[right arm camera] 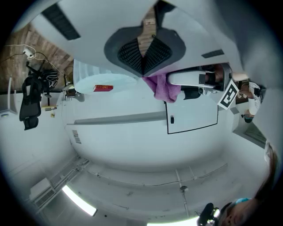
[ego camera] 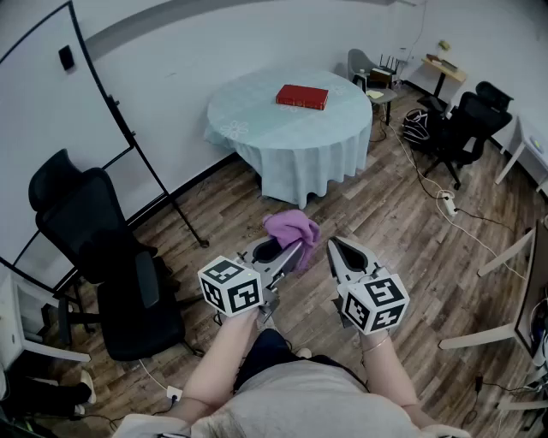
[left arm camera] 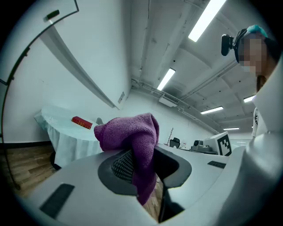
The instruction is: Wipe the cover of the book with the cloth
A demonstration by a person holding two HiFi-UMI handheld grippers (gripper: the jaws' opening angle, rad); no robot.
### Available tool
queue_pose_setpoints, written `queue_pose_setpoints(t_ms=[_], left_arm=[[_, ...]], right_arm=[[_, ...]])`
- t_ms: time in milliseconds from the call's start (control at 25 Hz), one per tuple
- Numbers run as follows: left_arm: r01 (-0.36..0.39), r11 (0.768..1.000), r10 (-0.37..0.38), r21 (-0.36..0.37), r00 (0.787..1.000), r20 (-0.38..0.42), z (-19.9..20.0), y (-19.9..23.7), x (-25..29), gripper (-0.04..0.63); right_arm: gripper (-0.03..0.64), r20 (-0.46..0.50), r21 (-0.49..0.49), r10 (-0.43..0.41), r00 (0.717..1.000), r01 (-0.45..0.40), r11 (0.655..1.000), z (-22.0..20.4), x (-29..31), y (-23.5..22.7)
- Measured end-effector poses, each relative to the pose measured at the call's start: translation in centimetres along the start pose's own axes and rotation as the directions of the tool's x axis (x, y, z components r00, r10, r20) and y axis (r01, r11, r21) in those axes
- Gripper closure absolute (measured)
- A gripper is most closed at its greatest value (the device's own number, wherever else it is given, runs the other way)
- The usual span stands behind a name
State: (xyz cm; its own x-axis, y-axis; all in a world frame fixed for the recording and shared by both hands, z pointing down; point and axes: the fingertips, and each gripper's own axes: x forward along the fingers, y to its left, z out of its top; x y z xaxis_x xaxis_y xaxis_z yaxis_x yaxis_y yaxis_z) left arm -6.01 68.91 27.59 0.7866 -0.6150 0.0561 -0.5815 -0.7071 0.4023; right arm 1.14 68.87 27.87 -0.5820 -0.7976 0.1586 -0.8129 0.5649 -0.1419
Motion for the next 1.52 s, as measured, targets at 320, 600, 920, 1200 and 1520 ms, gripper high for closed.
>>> queue_pose_setpoints(t_ms=[320,600,920,1200,1520], left_arm=[[0.005,1.0,-0.005,0.009,1.0,-0.022,-0.5,-0.9,1.0,0.485],[-0.01,1.0,0.01,-0.001,1.0,-0.022,-0.9,-0.7,0.7,0.485],[-0.04,0.999,0.039,-0.035,0.999,-0.023,-1.5,1.5,1.1,0.485],[-0.025,0.998,0.023,-0.058,0.999,-0.044,-0.7,5.9,3.2,0.485],[-0.011,0.997,0.009,-0.074,1.0,-0.02,3.3,12.9,7.3,0.485]], right_arm=[[0.595,0.02,-0.006,-0.017,1.0,0.017,1.0,0.7,-0.1,-1.2],[0.595,0.018,0.008,-0.029,0.999,0.029,1.0,0.2,-0.1,-1.5],[0.594,0.011,0.06,-0.039,0.999,0.039,0.997,-0.6,1.0,-3.0],[0.594,0.003,0.101,-0.04,0.999,0.04,0.994,-0.3,5.5,-5.4],[0.594,-0.05,0.082,-0.041,0.998,0.045,0.996,0.5,13.8,-8.2]])
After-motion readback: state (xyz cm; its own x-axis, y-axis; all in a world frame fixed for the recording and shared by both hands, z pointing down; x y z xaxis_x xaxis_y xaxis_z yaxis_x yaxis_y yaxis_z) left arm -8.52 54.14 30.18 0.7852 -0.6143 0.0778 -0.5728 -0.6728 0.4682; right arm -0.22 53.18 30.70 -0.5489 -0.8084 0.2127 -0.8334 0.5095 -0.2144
